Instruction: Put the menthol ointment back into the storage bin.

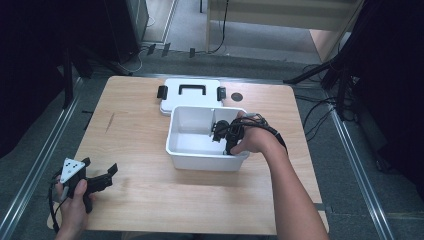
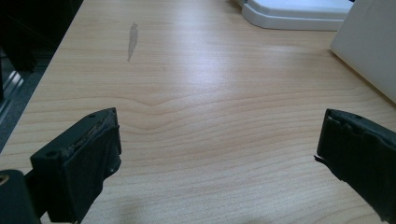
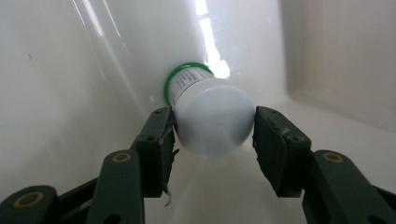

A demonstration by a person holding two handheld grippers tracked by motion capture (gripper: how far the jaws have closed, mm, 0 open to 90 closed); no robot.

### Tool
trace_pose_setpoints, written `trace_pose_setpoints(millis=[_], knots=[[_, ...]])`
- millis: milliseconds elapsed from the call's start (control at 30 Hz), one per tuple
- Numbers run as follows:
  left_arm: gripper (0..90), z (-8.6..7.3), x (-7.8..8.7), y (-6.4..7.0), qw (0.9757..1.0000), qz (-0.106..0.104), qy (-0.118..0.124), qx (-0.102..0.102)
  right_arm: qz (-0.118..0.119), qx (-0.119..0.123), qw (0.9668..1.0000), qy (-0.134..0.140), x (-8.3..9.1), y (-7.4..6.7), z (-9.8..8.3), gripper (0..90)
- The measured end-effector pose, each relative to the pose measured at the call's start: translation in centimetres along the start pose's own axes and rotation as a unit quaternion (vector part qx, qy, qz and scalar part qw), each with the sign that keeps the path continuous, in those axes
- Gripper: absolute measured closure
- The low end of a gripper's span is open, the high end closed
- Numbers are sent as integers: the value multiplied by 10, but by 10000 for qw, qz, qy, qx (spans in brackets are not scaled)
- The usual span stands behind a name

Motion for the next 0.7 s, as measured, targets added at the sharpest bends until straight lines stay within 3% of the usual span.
trace_pose_setpoints(millis=[533, 700], knots=[[2, 0, 0, 0, 10000, 2, -2, -7, 85, 26, 9999, 133, 3, -2, 0, 509], [3, 0, 0, 0, 10000, 5, 4, -8, 95, -91, 9996, 256, 9, 0, -2, 488]])
Point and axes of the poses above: each handheld gripper's, and its own axes: x roughly backward along the jaws, z roughly out of its top, y roughly to its right, the point moved 7 cm from there along -x, roughly forward along the jaws, and after that the axes turned 10 degrees about x, right-handed, at the moved point
